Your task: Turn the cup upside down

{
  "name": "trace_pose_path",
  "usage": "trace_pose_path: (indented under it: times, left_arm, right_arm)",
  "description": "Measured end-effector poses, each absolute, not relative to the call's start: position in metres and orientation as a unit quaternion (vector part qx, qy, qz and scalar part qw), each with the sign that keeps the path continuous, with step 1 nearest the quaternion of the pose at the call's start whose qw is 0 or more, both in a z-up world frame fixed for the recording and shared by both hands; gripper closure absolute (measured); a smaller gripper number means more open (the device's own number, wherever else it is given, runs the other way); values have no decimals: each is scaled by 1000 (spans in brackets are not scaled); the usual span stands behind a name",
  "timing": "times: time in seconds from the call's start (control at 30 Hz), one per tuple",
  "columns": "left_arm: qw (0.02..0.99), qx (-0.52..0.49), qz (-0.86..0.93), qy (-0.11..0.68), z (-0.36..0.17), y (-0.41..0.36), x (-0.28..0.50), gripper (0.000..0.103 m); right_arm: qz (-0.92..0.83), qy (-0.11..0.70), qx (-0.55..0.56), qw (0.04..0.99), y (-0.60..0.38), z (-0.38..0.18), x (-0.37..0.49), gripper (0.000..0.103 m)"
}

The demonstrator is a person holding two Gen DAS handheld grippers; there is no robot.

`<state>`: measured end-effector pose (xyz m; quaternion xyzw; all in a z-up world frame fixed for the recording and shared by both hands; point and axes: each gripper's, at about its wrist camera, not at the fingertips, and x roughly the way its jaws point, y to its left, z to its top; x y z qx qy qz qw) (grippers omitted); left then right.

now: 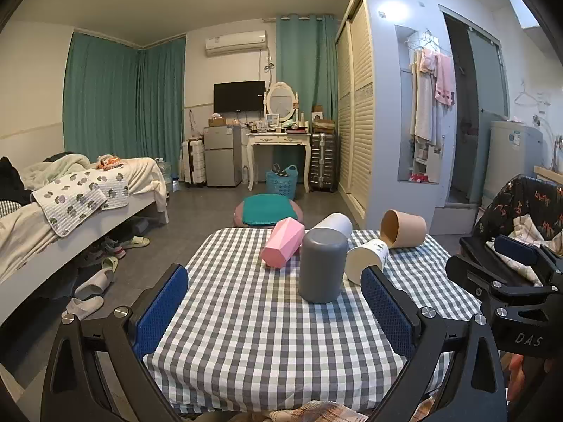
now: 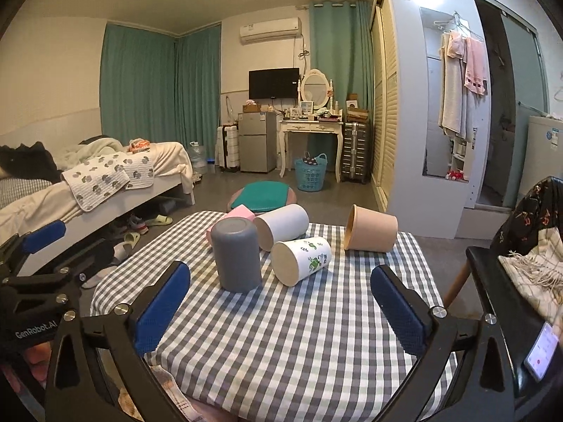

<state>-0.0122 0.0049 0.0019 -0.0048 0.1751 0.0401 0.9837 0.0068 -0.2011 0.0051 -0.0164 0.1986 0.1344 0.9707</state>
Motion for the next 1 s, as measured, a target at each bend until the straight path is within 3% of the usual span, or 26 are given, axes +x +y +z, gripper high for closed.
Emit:
trace_pose_path:
  times: [1.0]
  left_arm:
    - [983, -7, 44, 178, -6, 5, -19, 1]
  right_arm:
    - [123, 210, -19, 970, -207, -9, 8, 0]
